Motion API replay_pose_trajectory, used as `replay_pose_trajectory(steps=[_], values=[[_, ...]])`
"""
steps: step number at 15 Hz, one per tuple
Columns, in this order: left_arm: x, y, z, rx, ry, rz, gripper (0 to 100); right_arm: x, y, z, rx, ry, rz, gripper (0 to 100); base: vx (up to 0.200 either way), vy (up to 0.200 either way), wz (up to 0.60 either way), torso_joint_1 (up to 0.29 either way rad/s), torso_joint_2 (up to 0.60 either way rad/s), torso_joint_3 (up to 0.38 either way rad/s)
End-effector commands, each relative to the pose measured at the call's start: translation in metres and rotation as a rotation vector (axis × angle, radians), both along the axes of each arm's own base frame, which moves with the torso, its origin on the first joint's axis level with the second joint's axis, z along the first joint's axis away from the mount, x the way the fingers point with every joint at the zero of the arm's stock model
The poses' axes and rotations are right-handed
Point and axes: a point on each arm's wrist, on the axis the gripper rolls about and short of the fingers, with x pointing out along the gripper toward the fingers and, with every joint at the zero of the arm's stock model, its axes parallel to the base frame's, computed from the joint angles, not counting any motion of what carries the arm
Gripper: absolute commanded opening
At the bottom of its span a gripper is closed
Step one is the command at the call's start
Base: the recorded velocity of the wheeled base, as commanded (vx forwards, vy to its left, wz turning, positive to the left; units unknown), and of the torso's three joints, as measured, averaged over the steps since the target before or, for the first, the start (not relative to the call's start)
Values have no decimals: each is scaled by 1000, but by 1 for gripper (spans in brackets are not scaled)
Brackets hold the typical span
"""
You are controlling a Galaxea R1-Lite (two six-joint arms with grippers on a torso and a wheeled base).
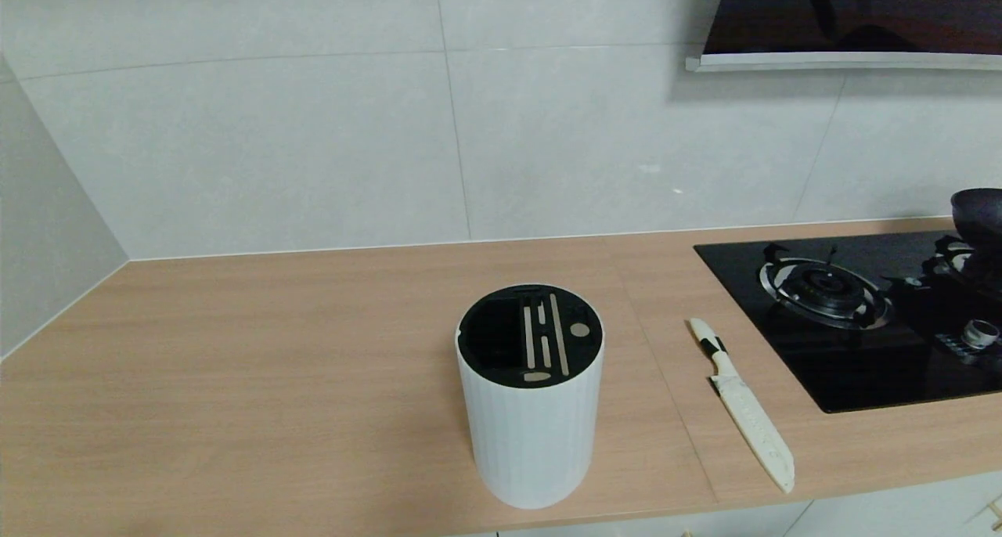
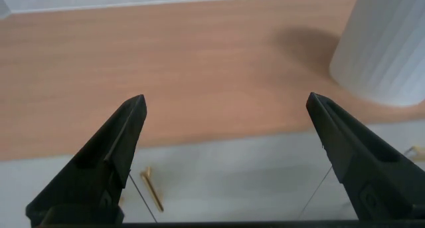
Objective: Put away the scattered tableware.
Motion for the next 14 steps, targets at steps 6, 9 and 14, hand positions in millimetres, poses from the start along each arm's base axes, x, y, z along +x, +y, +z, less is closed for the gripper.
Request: replay_pose_trajectory(steps=[6,9,14], values=[[0,0,0,0,0,0,100,0,0,0,0,3,1,100,0,0,0,167,-363,-185],[0,0,0,0,0,0,100,0,0,0,0,2,1,100,0,0,0,0,0,0],[0,0,0,0,0,2,100,0,0,0,0,3,0,100,0,0,0,0,0,0]])
